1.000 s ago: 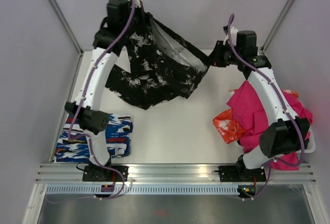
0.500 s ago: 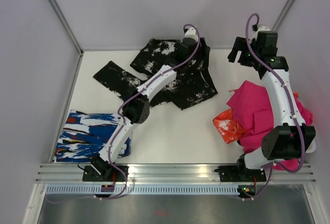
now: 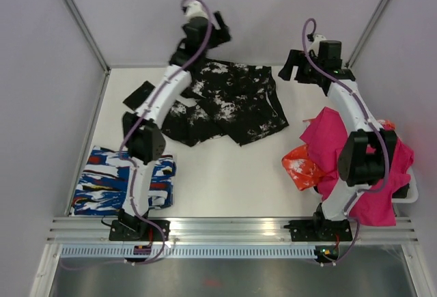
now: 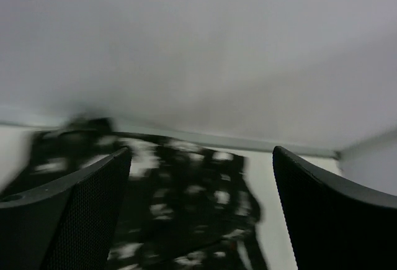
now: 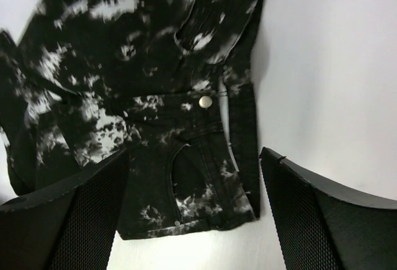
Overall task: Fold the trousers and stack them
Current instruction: Flatten the trousers out
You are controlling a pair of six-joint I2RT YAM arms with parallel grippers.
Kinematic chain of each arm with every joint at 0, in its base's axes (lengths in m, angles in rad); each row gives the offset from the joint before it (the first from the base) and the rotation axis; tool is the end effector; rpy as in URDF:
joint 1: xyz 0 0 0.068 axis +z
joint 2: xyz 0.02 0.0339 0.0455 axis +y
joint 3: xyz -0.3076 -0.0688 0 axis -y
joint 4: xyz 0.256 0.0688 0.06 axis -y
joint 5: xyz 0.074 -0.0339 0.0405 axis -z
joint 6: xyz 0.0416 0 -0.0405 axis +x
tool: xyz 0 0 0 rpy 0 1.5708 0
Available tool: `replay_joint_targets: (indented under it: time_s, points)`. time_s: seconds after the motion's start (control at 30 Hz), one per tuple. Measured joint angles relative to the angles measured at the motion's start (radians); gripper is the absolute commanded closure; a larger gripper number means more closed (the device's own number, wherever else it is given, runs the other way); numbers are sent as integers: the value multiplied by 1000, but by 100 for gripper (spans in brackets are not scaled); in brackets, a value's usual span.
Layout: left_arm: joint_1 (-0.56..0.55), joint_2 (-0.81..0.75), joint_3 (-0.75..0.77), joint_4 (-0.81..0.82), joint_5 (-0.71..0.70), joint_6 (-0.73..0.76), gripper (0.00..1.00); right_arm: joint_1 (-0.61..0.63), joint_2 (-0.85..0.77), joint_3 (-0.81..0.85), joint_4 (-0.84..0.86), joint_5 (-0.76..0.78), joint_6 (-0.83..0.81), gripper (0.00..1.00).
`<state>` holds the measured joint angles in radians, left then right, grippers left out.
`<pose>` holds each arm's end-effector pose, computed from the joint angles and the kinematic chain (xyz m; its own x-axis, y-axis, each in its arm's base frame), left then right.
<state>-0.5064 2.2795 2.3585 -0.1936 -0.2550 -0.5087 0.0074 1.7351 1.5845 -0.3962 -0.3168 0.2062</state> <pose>0.5159 -0.2742 0.4140 -0.2092 -0.4229 -0.8817 0.1698 0.8722 -0.4587 0.4293 0.0161 0.3788 -0.5649 0.1904 -0.8029 -0.1609 0.9289 0.3334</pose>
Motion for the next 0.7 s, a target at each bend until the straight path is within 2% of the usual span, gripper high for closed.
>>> replay_joint_targets:
  time_s: [0.17,0.23,0.37,0.5,0.7]
  points:
    - [266,-235,-223,-172,-77,4,0,112,269,155,-25,47,2,8]
    - [324,-320,-339,-218,-90,11,0,143,384,256,-42,90,2,8]
    - [379,-423,-554,-286,-59,16,2,162,575,460,-94,184,3,7]
    - [427,-435,-721,-307,-9,20,2,163,655,530,-103,270,10,7]
    - [451,-424,-780,-330,47,33,1,163,711,546,-98,325,35,8]
